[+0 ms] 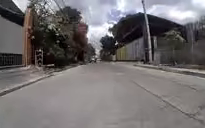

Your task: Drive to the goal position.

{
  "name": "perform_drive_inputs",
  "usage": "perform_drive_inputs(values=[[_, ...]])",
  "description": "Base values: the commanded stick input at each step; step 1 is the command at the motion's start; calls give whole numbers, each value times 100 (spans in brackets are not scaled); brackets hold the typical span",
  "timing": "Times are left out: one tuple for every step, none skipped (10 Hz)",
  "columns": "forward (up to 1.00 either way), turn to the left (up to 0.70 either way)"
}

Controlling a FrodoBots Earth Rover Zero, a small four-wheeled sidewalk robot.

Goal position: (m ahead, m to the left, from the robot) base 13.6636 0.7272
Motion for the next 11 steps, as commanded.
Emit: perform_drive_inputs(values=[[100, 4], [100, 4], [100, 4], [100, 4], [100, 4], [100, 4], [100, 4], [100, 4], [100, 4], [100, 4], [100, 4]])
